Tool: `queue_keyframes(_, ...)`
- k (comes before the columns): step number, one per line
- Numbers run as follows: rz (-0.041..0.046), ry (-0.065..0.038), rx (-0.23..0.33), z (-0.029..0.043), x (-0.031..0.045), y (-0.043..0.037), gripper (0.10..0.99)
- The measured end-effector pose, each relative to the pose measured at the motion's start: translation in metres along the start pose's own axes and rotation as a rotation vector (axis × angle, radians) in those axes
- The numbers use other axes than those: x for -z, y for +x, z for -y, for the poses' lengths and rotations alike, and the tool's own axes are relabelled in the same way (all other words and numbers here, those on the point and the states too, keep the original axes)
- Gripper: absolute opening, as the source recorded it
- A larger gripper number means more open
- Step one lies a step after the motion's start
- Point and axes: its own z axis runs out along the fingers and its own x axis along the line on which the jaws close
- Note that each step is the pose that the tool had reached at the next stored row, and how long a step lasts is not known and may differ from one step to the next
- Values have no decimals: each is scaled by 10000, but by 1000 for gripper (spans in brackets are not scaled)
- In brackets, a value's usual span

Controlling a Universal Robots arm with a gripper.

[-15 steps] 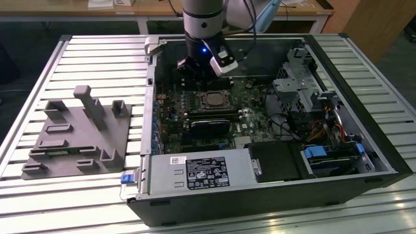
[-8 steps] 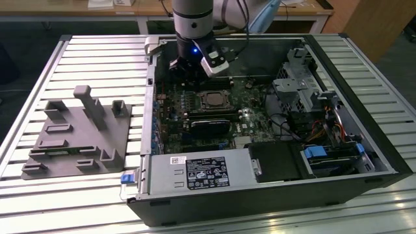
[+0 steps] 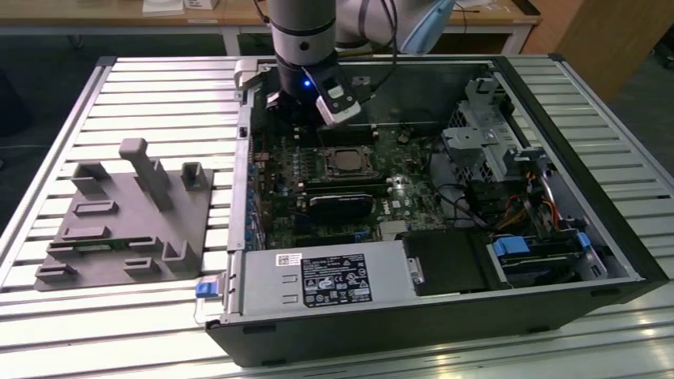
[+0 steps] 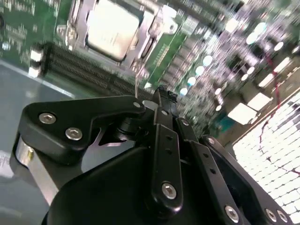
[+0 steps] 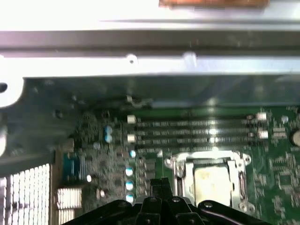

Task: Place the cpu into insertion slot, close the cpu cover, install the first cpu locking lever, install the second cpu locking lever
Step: 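Install the first cpu locking lever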

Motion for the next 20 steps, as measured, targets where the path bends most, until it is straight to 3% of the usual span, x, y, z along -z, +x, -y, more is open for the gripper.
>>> queue_keyframes(5, -30, -866, -46, 1, 1, 17, 106)
queue_keyframes(8, -39, -1042, -56, 1, 1, 17, 106)
queue_keyframes(11, -48, -1290, -69, 1, 1, 17, 106)
queue_keyframes(15, -49, -1304, -69, 0, 0, 2, 106)
queue_keyframes(20, -48, -1303, -70, -5, -7, -139, 106)
